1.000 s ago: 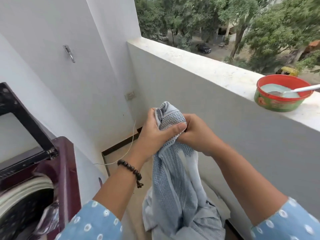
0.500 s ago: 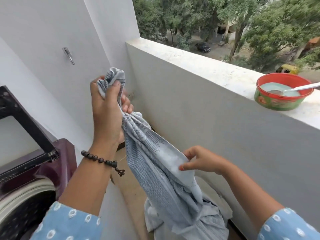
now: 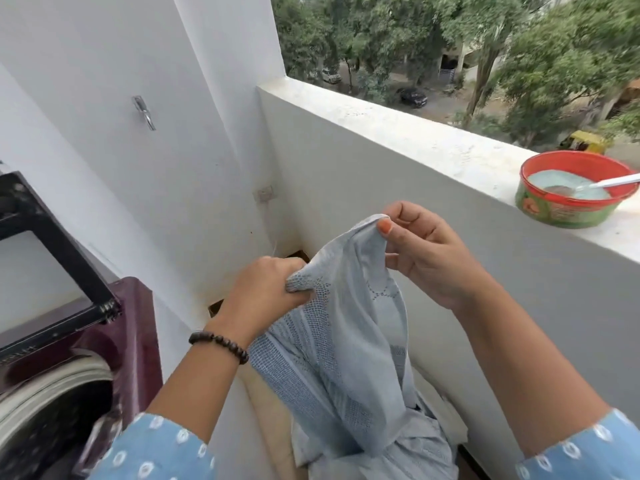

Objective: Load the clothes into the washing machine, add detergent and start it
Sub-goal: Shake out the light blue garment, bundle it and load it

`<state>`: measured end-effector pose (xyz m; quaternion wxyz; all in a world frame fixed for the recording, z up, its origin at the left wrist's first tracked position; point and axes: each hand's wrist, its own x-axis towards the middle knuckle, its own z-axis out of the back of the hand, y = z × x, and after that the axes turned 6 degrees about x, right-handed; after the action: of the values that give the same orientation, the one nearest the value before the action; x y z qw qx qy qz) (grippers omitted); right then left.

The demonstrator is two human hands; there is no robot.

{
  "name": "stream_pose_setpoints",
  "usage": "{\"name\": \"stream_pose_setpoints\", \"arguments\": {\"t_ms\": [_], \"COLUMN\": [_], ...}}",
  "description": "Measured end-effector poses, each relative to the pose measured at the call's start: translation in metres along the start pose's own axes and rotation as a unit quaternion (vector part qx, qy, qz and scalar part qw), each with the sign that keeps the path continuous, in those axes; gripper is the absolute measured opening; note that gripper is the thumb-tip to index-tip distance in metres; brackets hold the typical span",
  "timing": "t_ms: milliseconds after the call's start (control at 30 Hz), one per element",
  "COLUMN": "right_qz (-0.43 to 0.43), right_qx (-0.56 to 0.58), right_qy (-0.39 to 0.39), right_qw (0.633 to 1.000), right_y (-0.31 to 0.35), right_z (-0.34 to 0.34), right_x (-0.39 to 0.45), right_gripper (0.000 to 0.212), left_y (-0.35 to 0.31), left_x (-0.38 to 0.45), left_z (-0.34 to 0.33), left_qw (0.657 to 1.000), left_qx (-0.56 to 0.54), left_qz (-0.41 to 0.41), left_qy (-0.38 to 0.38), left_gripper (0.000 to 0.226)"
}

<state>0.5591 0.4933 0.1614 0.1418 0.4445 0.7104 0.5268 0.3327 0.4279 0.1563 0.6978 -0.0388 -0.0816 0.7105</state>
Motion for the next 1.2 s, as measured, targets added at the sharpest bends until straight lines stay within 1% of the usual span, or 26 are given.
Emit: {"name": "stream_pose_setpoints", "arguments": {"t_ms": [33, 67, 100, 133, 167, 200, 233, 267, 333, 400, 433, 467, 533, 600, 633, 667, 700, 767, 833, 867, 933, 967, 1000, 1067, 1133, 1200], "right_qz": [0.004, 0.006, 0.005, 0.003, 0.0, -0.002, -0.001, 0.001, 0.009, -0.005, -0.018, -0.034, -0.055, -0.057, -0.059, -0.07, -0.089, -0.14, -0.173, -0.183, -0.213, -0.225, -0.234, -0.239, -0.21, -0.165], "right_qx": [0.01, 0.016, 0.018, 0.015, 0.009, 0.001, -0.004, -0.007, -0.016, -0.032, -0.037, -0.036, -0.038, -0.07, -0.102, -0.137, -0.176, -0.247, -0.323, -0.354, -0.408, -0.41, -0.384, -0.301, -0.253, -0.212], "right_qy": [-0.001, -0.006, -0.011, -0.014, -0.013, -0.009, -0.004, 0.001, 0.008, 0.027, 0.044, 0.063, 0.08, 0.032, 0.005, -0.006, 0.0, 0.037, 0.082, 0.097, 0.105, 0.1, 0.089, 0.05, 0.017, -0.013], "right_qw": [1.0, 1.0, 1.0, 1.0, 1.0, 1.0, 1.0, 1.0, 1.0, 0.999, 0.998, 0.997, 0.995, 0.995, 0.993, 0.988, 0.98, 0.958, 0.927, 0.912, 0.881, 0.878, 0.889, 0.922, 0.944, 0.963], "right_y": [0.001, 0.002, 0.002, 0.0, -0.002, -0.005, -0.009, -0.011, -0.013, -0.013, -0.013, -0.011, -0.008, -0.009, -0.013, -0.019, -0.028, -0.048, -0.072, -0.083, -0.108, -0.118, -0.124, -0.127, -0.115, -0.094], "right_z": [-0.003, -0.004, -0.005, -0.006, -0.007, -0.012, -0.017, -0.024, -0.035, -0.04, -0.04, -0.04, -0.036, -0.024, -0.015, -0.005, 0.004, 0.016, 0.019, 0.02, 0.024, 0.029, 0.033, 0.044, 0.052, 0.053], "right_x": [0.0, 0.0, 0.0, 0.0, 0.001, 0.001, 0.002, 0.003, 0.004, 0.003, 0.002, 0.0, -0.001, -0.001, -0.001, -0.002, -0.003, -0.006, -0.007, -0.006, -0.006, -0.007, -0.007, -0.008, -0.008, -0.007], "right_gripper": [0.01, 0.01, 0.01, 0.011, 0.012, 0.012, 0.013, 0.014, 0.015, 0.021, 0.024, 0.027, 0.029, 0.025, 0.022, 0.022, 0.027, 0.041, 0.048, 0.049, 0.038, 0.035, 0.031, 0.016, 0.02, 0.013], "left_y": [0.002, 0.003, 0.003, 0.002, -0.002, -0.008, -0.016, -0.025, -0.037, -0.039, -0.039, -0.039, -0.041, -0.043, -0.042, -0.04, -0.037, -0.034, -0.033, -0.032, -0.031, -0.029, -0.024, -0.012, 0.004, 0.015], "left_x": [0.0, -0.001, -0.002, -0.002, -0.002, -0.001, 0.0, 0.001, 0.004, 0.005, 0.005, 0.005, 0.005, 0.003, 0.003, 0.002, 0.002, 0.001, 0.001, 0.0, 0.0, -0.001, -0.001, -0.001, -0.004, -0.008], "left_z": [-0.001, 0.0, 0.002, 0.004, 0.005, 0.005, 0.005, 0.003, -0.001, -0.005, -0.005, -0.005, -0.001, 0.008, 0.013, 0.02, 0.029, 0.049, 0.067, 0.075, 0.089, 0.095, 0.099, 0.105, 0.105, 0.099], "left_qw": [0.997, 0.98, 0.944, 0.892, 0.839, 0.795, 0.76, 0.737, 0.71, 0.691, 0.686, 0.69, 0.71, 0.711, 0.704, 0.7, 0.699, 0.7, 0.7, 0.702, 0.704, 0.704, 0.706, 0.718, 0.737, 0.754], "left_qx": [-0.08, -0.198, -0.328, -0.449, -0.542, -0.605, -0.648, -0.675, -0.704, -0.723, -0.728, -0.724, -0.697, -0.685, -0.689, -0.691, -0.69, -0.685, -0.684, -0.682, -0.678, -0.676, -0.672, -0.654, -0.629, -0.61], "left_qz": [0.016, 0.031, 0.043, 0.045, 0.044, 0.044, 0.039, 0.035, 0.017, -0.004, -0.007, 0.0, 0.04, 0.064, 0.061, 0.053, 0.044, 0.02, -0.017, -0.038, -0.067, -0.073, -0.076, -0.073, -0.061, -0.043], "left_qy": [-0.005, -0.005, 0.004, 0.007, 0.006, 0.006, 0.006, 0.001, -0.002, 0.005, 0.0, -0.024, -0.093, -0.144, -0.16, -0.174, -0.184, -0.202, -0.204, -0.203, -0.204, -0.207, -0.212, -0.227, -0.24, -0.24], "left_gripper": [0.016, 0.012, 0.016, 0.022, 0.024, 0.023, 0.022, 0.024, 0.04, 0.067, 0.074, 0.067, 0.036, 0.012, 0.009, 0.01, 0.012, 0.012, 0.014, 0.016, 0.02, 0.021, 0.022, 0.019, 0.015, 0.023]}}
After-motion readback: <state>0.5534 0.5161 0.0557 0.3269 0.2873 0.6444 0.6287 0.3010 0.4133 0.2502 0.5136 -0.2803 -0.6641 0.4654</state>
